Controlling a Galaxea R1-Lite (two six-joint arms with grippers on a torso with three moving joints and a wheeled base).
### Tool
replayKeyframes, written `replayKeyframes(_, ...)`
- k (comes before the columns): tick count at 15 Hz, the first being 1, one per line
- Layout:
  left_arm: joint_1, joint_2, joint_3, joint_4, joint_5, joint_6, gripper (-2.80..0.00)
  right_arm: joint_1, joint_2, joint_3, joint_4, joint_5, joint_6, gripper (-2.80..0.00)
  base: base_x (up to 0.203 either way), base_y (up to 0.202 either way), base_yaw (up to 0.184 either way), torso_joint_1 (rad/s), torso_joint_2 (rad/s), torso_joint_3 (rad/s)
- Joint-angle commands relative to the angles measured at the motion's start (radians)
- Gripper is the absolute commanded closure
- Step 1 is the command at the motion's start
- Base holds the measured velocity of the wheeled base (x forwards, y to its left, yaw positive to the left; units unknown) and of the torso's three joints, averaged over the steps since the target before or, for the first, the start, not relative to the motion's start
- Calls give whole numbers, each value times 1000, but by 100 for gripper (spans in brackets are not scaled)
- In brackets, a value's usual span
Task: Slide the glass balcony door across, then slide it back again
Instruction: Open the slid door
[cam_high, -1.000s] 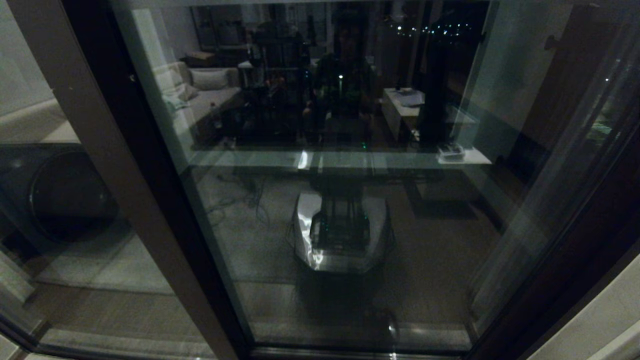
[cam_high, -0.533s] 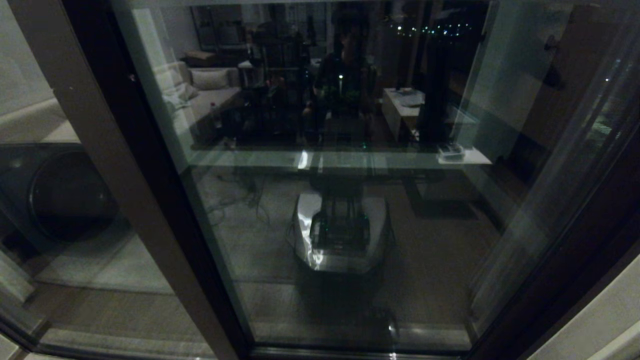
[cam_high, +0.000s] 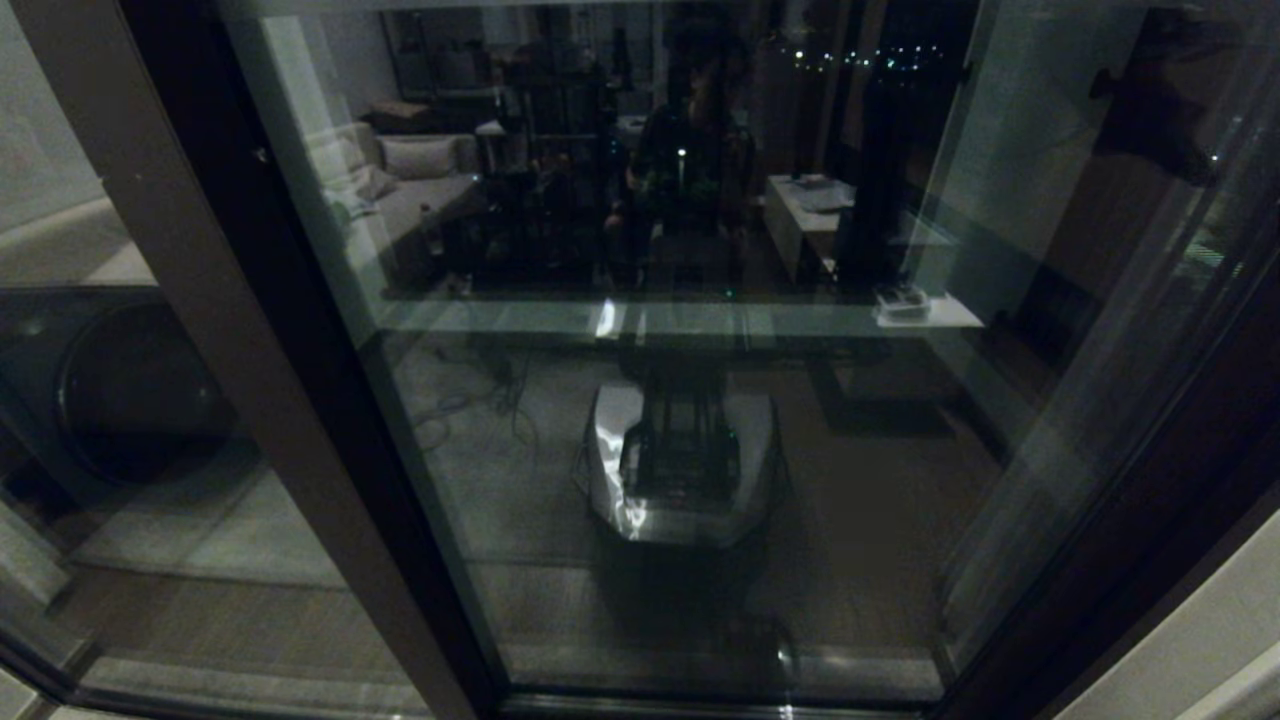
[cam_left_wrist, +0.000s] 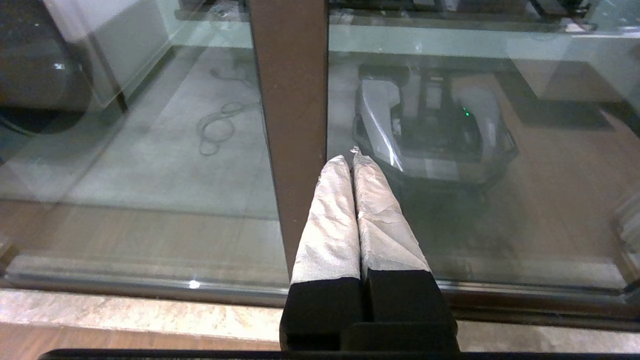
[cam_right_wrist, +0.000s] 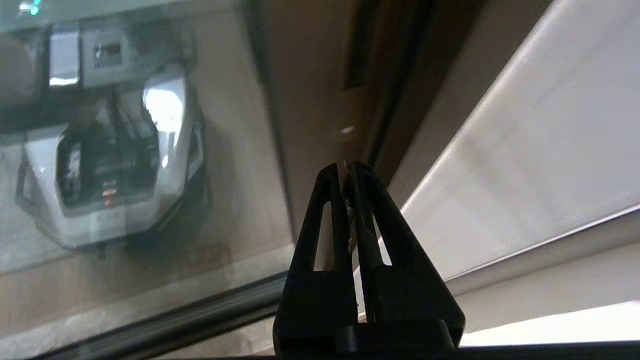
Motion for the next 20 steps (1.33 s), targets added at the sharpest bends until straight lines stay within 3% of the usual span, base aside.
replayKeyframes(1, 0, 0, 2, 0, 0, 0, 0, -26, 24, -13, 1, 10, -7, 0, 0, 0, 0, 0, 0, 0)
replayKeyframes(2, 0, 0, 2, 0, 0, 0, 0, -28, 24, -10, 2, 12, -23, -280, 0, 0, 0, 0, 0, 0)
replayKeyframes(4, 0, 0, 2, 0, 0, 0, 0, -28, 21, -5, 1, 32, -29, -280, 0, 0, 0, 0, 0, 0)
replayKeyframes(7, 0, 0, 2, 0, 0, 0, 0, -46, 25, 0, 2, 146, -44, -280, 0, 0, 0, 0, 0, 0)
replayKeyframes(13, 0, 0, 2, 0, 0, 0, 0, -51, 102, -29, -2, 200, -50, -280, 0, 0, 0, 0, 0, 0)
replayKeyframes(17, 0, 0, 2, 0, 0, 0, 0, -55, 143, -41, -2, 338, -52, -280, 0, 0, 0, 0, 0, 0)
replayKeyframes(20, 0, 0, 2, 0, 0, 0, 0, -53, 157, -49, -4, 348, -52, -280, 0, 0, 0, 0, 0, 0)
